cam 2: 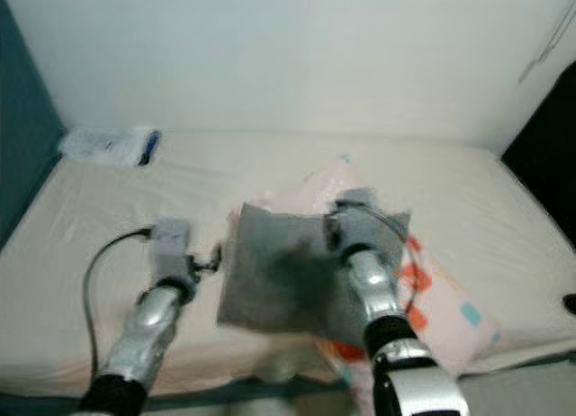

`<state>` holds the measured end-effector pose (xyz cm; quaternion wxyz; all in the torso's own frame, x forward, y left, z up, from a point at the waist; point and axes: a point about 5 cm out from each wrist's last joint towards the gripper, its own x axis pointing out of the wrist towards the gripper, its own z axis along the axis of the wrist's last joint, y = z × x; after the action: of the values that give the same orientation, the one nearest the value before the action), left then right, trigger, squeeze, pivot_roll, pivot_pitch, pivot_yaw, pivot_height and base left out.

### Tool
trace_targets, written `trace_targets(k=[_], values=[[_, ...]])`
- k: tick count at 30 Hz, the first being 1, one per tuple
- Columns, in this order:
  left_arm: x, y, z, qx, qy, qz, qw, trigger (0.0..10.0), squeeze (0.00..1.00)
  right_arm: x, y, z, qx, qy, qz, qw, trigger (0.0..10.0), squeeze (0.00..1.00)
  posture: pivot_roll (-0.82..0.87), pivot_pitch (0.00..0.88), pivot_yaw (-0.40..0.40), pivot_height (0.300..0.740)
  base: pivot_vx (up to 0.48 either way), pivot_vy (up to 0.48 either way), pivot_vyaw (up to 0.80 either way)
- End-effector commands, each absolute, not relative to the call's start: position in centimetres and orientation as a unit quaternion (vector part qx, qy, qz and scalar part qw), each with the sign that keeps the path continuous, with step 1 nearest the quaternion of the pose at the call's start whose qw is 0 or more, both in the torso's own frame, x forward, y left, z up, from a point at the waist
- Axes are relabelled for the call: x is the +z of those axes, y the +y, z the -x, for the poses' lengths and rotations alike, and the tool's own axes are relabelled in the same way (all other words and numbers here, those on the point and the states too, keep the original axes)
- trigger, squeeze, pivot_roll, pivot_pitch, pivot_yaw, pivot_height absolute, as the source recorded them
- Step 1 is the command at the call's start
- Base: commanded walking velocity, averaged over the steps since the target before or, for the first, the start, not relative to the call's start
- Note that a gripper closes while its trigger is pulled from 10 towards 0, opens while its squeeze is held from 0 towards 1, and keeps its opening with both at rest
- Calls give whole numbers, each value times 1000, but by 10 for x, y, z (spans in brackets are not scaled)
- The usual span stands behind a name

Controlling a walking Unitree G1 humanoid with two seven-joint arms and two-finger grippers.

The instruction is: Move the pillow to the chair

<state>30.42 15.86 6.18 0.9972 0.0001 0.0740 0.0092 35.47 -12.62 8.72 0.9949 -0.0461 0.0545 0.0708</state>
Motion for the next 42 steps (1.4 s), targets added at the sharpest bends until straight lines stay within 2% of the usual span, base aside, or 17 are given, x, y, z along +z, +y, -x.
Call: trace_targets(k=[1, 20, 24, 29, 42], values=[[59, 146, -303, -7, 78, 7, 997, 10000, 0, 79, -145, -351, 46, 70, 53, 995, 10000, 0, 2, 0, -107, 707, 0, 0, 0], [61, 148, -304, -11, 74, -5, 997, 10000, 0, 79, -146, -350, 42, 69, 50, 996, 10000, 0, 4, 0, -97, 707, 0, 0, 0], [60, 148, -305, -6, 83, -31, 996, 10000, 0, 78, -147, -350, 40, 71, 49, 995, 10000, 0, 5, 0, -96, 707, 0, -480, 0], [58, 148, -304, -3, 85, -14, 996, 10000, 0, 78, -148, -350, 37, 72, 49, 996, 10000, 0, 5, 0, -96, 707, 0, -400, 0], [56, 150, -305, 5, 97, -15, 995, 10000, 0, 78, -148, -350, 34, 72, 46, 996, 10000, 0, 1, 0, -90, 707, 0, 0, 0]])
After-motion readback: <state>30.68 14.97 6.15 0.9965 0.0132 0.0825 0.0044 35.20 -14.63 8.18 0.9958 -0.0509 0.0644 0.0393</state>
